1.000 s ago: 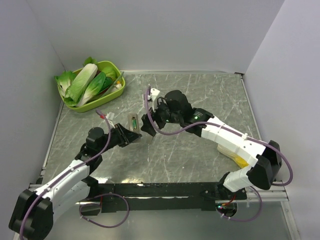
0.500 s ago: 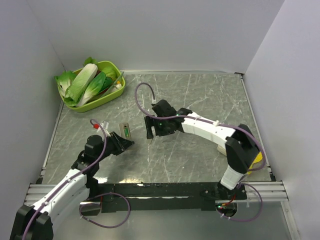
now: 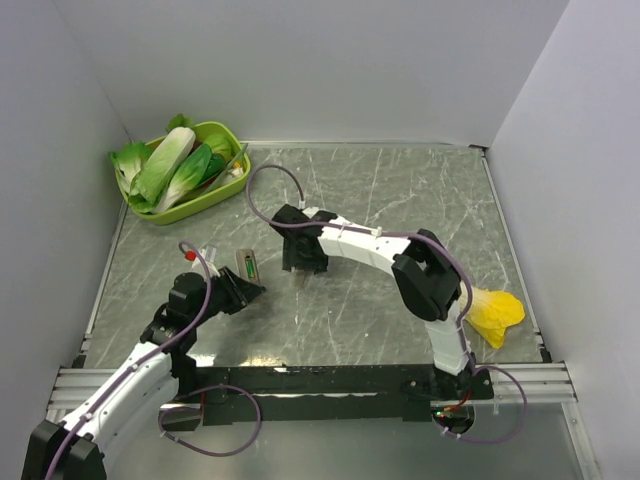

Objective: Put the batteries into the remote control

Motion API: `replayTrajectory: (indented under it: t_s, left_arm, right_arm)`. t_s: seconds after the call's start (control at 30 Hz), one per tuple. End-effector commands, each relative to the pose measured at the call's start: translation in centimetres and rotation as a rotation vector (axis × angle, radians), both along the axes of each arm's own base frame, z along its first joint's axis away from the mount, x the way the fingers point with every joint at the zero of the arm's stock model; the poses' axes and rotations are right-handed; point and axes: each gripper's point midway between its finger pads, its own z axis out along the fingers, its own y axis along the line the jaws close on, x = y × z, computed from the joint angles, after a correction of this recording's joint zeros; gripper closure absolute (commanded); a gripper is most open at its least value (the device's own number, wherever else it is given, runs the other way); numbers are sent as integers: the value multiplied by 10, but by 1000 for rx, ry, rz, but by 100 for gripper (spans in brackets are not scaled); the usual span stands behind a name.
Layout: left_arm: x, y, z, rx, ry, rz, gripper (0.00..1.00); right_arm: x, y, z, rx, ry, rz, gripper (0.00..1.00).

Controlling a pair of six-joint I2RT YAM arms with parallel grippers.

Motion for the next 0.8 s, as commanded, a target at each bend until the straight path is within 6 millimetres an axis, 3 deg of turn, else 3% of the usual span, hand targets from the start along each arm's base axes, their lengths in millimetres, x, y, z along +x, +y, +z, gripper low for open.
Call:
replayTrajectory:
  t_s: [0.0, 0.27, 0.5, 0.67, 0.77]
  left_arm:
    - [6, -1, 20, 11, -82, 1, 99]
    - [5, -3, 24, 23, -97, -11, 99]
    - [4, -5, 26, 20, -105, -20, 99]
    - [3, -10, 29, 7, -124, -49, 99]
    - [1, -15, 35, -16, -153, -85, 99]
  right_arm:
    - [12, -3, 3, -48, -21, -129, 32]
    - [18, 1, -17, -92, 12, -173, 44]
    - [13, -6, -37, -148, 39, -190, 48]
    - [15, -9, -39, -147, 26, -165, 64]
    - [19, -10, -29, -143, -14, -139, 80]
